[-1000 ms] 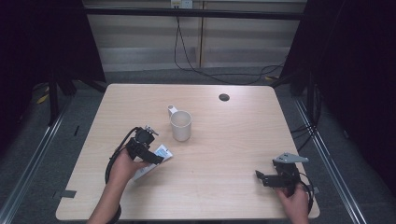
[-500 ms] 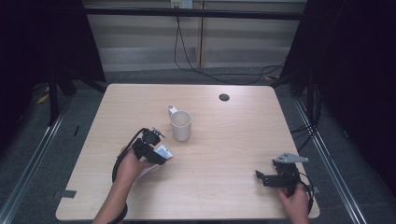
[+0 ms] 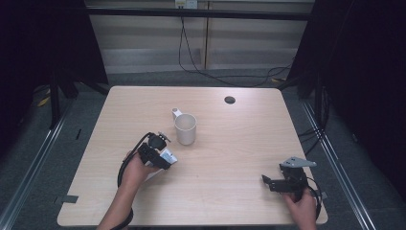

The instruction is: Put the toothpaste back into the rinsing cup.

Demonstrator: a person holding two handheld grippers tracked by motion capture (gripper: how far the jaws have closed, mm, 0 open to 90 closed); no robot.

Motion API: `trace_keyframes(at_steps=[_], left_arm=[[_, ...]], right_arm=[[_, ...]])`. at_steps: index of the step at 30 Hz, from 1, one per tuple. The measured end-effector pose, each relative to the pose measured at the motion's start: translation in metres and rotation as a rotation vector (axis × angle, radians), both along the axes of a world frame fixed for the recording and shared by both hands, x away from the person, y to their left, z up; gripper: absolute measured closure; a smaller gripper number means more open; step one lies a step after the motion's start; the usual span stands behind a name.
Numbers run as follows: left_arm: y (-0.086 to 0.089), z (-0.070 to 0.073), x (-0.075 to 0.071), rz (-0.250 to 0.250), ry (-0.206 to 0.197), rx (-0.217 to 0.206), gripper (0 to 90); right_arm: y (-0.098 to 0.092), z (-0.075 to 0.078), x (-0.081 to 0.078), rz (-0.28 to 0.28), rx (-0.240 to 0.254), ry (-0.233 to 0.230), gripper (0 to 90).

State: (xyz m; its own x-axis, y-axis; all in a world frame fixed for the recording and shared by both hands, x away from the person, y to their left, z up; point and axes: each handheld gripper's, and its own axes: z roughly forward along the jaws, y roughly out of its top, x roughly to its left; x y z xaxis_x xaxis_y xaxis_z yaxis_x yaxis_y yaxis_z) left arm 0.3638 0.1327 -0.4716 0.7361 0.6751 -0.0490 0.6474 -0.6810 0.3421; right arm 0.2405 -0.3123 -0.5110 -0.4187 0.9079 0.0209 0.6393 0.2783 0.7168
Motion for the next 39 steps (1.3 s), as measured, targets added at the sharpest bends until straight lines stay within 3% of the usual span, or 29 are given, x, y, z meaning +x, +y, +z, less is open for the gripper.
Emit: trace_keyframes(at_steps=[5, 14, 21, 27, 33, 39], left_arm=[[-0.001, -0.002, 0.0, -0.013, 0.002, 0.009, 38.4], [-0.005, -0.002, -0.001, 0.019, 0.005, 0.025, 42.3], [-0.007, 0.001, -0.003, 0.013, -0.003, 0.039, 55.1], [0.006, 0.007, -0.006, 0.035, -0.025, -0.011, 64.6], [0.011, 0.013, -0.008, 0.049, -0.04, -0.036, 66.6], [0.022, 0.025, -0.01, 0.069, -0.055, -0.109, 67.5]], right_arm=[[0.0, 0.0, 0.0, 0.0, -0.001, 0.0, 13.1], [0.0, 0.0, 0.0, 0.0, 0.0, 0.0, 13.1], [0.0, 0.0, 0.0, 0.0, 0.0, 0.0, 13.0], [0.0, 0.0, 0.0, 0.0, 0.0, 0.0, 13.1], [0.0, 0.0, 0.0, 0.0, 0.0, 0.0, 13.0], [0.0, 0.0, 0.0, 0.0, 0.0, 0.0, 13.1]])
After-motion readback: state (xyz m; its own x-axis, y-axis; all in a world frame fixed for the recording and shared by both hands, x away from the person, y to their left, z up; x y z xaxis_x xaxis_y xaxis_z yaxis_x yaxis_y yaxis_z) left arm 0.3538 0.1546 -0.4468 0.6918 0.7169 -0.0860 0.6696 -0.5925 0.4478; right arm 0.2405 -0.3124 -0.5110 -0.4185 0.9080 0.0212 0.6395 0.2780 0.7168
